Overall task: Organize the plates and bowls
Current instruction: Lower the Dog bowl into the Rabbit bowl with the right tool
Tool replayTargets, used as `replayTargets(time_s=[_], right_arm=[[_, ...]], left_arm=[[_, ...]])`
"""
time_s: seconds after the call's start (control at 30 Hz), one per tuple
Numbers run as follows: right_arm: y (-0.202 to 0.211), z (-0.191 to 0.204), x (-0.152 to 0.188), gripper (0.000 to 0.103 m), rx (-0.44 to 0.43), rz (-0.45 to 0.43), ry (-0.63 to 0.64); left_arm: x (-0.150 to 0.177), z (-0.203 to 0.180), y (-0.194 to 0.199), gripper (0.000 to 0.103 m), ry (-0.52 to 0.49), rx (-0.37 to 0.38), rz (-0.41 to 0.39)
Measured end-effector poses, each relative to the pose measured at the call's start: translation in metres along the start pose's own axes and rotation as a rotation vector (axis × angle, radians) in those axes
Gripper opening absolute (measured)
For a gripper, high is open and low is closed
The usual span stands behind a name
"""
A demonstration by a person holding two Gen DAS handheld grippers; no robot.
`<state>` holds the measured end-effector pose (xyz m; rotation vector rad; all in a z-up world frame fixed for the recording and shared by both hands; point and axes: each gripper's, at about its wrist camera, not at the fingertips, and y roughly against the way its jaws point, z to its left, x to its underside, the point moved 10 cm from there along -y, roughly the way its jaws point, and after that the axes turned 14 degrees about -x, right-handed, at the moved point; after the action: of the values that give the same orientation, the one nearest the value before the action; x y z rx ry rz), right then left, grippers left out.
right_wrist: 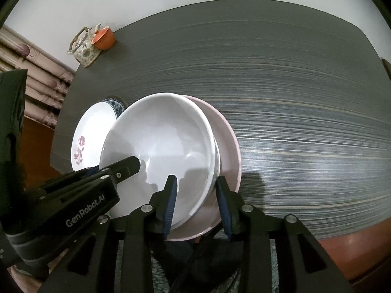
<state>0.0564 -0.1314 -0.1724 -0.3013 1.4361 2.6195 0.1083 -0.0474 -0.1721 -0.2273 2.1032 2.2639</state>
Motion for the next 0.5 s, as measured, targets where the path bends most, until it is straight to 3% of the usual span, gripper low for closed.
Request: replayTargets(time_s=[0.5], right_arm=[[-0.0008, 0.0007, 0.0002, 0.040, -0.015, 0.003, 0.004]], left_arm=[[0.0018, 0.0021, 0.0017, 0.013, 0.002, 0.020, -0.008]])
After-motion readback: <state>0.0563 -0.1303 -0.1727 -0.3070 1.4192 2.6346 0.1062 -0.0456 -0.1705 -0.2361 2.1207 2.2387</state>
